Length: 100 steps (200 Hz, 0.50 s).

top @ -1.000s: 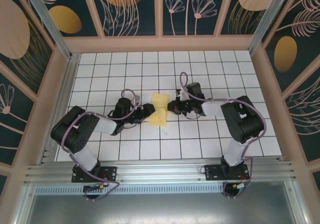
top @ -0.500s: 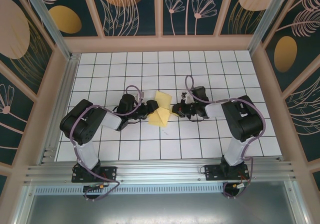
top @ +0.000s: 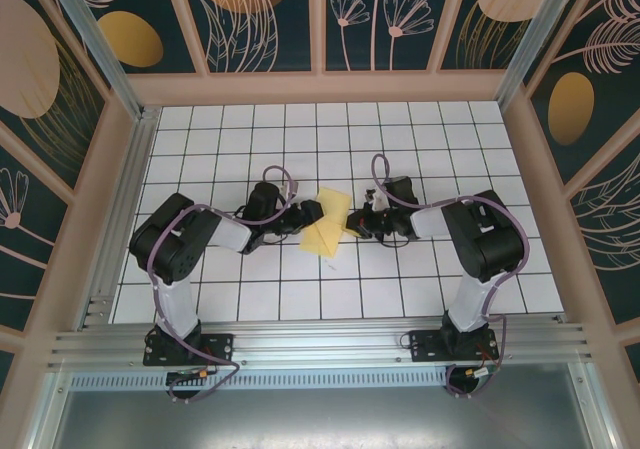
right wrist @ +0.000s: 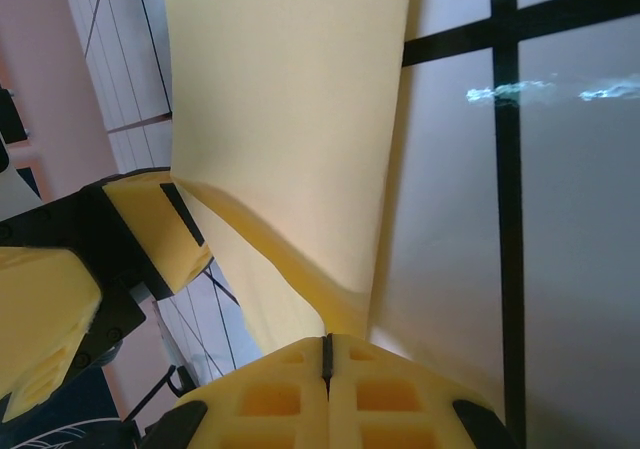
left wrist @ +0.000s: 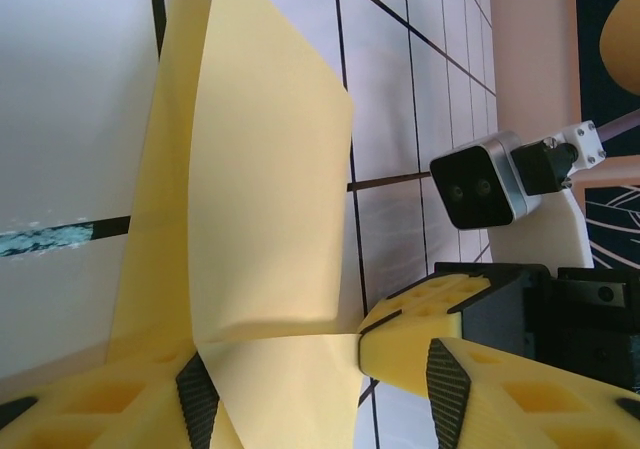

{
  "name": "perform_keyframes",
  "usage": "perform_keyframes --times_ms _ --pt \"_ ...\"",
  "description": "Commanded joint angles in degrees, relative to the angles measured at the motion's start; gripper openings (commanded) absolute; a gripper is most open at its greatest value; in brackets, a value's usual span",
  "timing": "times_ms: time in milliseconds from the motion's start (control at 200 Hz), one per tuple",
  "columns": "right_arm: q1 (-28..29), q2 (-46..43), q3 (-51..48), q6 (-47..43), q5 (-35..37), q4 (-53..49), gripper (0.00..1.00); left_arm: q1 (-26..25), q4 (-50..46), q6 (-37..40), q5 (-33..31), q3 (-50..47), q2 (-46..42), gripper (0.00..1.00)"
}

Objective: Fold a paper plane with a square sheet of paper (pick it up from the middle)
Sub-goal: Turn over the paper at the center of the table.

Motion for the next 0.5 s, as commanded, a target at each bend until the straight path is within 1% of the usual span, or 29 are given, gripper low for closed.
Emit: perform_keyframes --times_ms 0,100,220,260,330,385,495 --pt "-0.6 0.9 -0.3 -0.4 0.8 0.3 0.00 -0.7 -1.2 2.1 0.2 0.7 3.1 0.58" --pt "-0.6 0.9 -0.5 -0.4 0.9 0.1 0.00 -0.8 -0.9 2.3 0.7 0.5 2.9 0.51" --pt "-0.7 0.6 -0.5 -0.3 0.8 0.0 0.01 -0.8 -1.8 3.9 0.3 0.2 2.2 0.37" --pt "-0.7 0.4 -0.5 -0.3 0.5 0.0 0.03 -0.8 -2.1 4.4 0.1 0.2 2.2 0.30" --pt "-0.6 -0.8 -0.5 -0.1 0.2 0.1 0.12 -0.8 -2.2 5.0 -0.2 0.1 2.2 0.19" --pt "-0.7 -2.3 -0.6 -0.1 0.2 0.0 0.22 -0.8 -2.5 5.5 -1.1 0.1 2.0 0.10" --pt "-1.2 -7.0 -0.5 -0.3 1.6 -2.0 0.42 -0.8 -3.1 6.5 -3.6 -0.4 -0.4 0.00"
